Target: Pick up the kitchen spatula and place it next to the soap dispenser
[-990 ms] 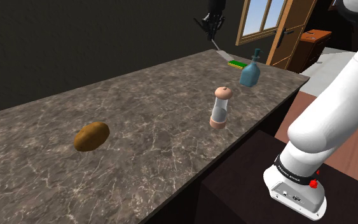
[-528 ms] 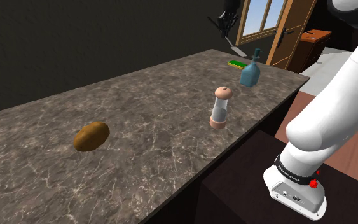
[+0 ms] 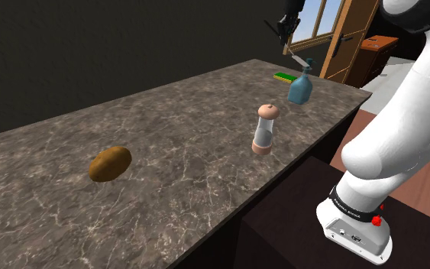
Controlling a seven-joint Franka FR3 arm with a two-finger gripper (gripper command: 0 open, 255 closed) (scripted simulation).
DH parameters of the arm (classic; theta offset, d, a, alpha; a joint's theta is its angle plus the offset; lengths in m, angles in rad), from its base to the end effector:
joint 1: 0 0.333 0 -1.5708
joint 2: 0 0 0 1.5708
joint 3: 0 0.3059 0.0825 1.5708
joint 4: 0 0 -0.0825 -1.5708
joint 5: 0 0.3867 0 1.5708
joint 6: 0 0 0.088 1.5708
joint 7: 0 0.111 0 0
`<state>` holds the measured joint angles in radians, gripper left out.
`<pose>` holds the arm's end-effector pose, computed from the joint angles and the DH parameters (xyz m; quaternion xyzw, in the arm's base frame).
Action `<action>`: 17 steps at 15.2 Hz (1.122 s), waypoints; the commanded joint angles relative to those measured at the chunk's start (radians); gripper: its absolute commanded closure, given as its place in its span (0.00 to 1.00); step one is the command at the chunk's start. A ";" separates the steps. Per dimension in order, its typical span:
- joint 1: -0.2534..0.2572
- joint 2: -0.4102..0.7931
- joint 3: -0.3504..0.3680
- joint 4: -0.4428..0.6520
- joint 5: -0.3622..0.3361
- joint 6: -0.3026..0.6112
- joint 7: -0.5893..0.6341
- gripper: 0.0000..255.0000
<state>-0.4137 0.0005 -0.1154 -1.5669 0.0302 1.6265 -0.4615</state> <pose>0.4880 -0.2816 0.6171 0.9989 -0.0342 0.0332 0.0008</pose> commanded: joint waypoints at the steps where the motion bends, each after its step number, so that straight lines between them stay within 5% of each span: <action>1: -0.002 -0.003 -0.002 -0.029 0.000 0.026 -0.005 1.00; 17: -0.001 -0.025 -0.001 -0.271 -0.002 0.247 -0.009 1.00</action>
<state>-0.4142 -0.0215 -0.1159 -1.8200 0.0288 1.8573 -0.4702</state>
